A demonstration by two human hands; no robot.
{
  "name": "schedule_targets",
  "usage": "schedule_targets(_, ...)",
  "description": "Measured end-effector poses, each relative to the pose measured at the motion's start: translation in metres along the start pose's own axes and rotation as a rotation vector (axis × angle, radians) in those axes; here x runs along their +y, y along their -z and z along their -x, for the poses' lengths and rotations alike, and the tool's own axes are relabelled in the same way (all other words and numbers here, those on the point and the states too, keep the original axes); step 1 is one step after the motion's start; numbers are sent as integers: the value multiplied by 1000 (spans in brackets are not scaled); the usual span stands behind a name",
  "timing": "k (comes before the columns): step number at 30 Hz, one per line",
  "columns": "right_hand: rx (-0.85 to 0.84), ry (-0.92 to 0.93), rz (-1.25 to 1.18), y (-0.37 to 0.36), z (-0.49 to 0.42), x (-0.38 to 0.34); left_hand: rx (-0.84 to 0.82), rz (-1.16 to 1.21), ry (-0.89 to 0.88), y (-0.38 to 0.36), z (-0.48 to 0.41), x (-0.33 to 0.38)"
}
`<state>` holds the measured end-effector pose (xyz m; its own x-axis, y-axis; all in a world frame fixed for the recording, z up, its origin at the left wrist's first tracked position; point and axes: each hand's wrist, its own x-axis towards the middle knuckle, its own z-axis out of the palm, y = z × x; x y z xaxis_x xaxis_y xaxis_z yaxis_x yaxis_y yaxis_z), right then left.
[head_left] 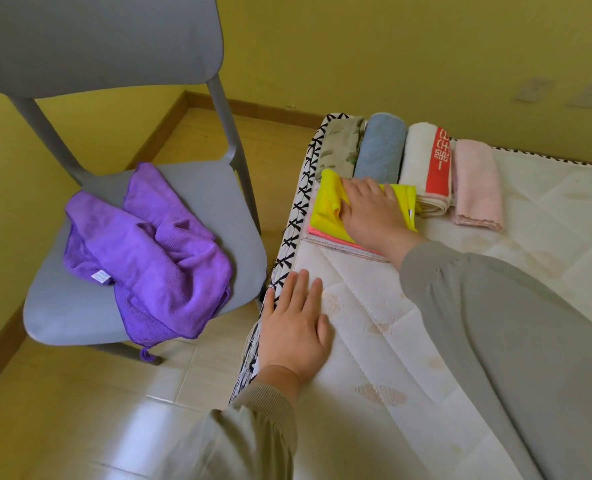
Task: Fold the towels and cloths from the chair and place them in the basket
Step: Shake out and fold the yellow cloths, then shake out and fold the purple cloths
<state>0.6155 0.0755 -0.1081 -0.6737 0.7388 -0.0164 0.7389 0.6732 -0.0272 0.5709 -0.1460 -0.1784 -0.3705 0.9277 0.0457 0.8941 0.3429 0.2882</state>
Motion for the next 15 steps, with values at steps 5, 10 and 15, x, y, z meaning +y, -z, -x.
schedule_targets(5,-90,-29,-23,1,3,1,-29,-12,7,0,-1,1)
schedule_targets(10,-161,-54,-7,28,4,1,-59,0,-2,3,-2,1)
schedule_targets(15,-1,-59,19,55,34,-16,-249,87,-40,24,-4,0)
